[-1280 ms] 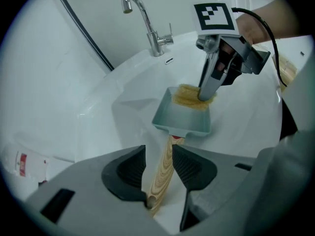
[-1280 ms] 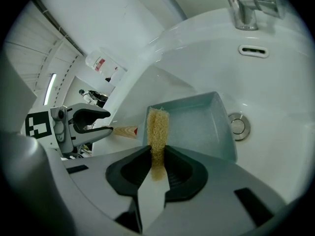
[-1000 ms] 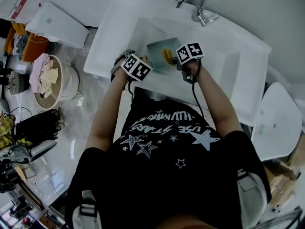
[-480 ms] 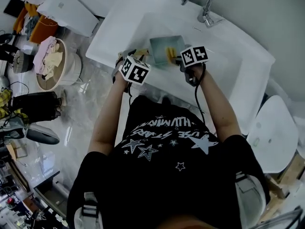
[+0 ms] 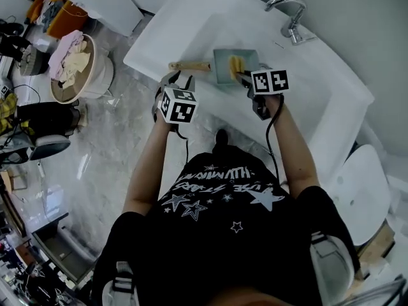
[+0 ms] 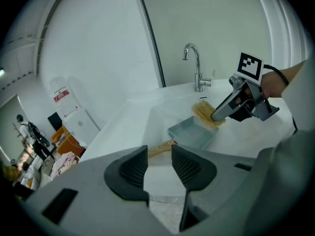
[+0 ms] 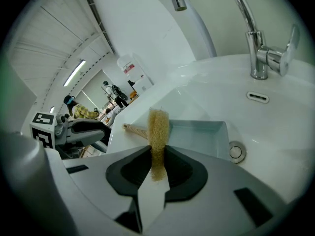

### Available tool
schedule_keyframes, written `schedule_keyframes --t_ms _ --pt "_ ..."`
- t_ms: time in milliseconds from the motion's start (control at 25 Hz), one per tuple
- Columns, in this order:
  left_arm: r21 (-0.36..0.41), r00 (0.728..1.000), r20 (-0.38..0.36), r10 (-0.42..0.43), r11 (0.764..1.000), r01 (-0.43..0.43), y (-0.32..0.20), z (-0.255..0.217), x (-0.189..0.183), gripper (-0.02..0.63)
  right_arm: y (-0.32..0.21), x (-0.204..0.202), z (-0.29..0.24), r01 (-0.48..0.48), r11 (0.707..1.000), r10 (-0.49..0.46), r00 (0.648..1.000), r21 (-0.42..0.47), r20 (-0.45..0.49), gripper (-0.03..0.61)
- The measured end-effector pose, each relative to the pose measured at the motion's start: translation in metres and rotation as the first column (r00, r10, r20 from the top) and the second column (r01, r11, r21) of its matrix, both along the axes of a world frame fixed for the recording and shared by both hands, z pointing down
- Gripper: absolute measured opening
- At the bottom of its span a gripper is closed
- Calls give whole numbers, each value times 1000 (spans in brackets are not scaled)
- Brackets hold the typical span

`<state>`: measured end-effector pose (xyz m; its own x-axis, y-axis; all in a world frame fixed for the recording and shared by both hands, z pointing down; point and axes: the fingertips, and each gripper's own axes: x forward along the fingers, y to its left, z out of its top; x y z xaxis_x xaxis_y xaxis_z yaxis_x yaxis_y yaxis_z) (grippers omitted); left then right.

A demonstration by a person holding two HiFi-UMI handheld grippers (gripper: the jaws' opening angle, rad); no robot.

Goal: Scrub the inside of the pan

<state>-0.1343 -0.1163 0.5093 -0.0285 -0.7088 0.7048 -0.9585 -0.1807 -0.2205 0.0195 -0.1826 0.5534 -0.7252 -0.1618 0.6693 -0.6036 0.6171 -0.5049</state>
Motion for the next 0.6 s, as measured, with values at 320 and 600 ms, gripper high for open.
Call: schedule_keyframes --t_ms 320,600 --pt "56 993 -50 -103 993 106 64 -11 -11 149 33 -12 -10 22 999 -21 999 40 -27 78" --pt "79 982 -75 -173 981 179 120 -21 -5 98 68 -8 -36 46 991 -44 999 125 -22 74"
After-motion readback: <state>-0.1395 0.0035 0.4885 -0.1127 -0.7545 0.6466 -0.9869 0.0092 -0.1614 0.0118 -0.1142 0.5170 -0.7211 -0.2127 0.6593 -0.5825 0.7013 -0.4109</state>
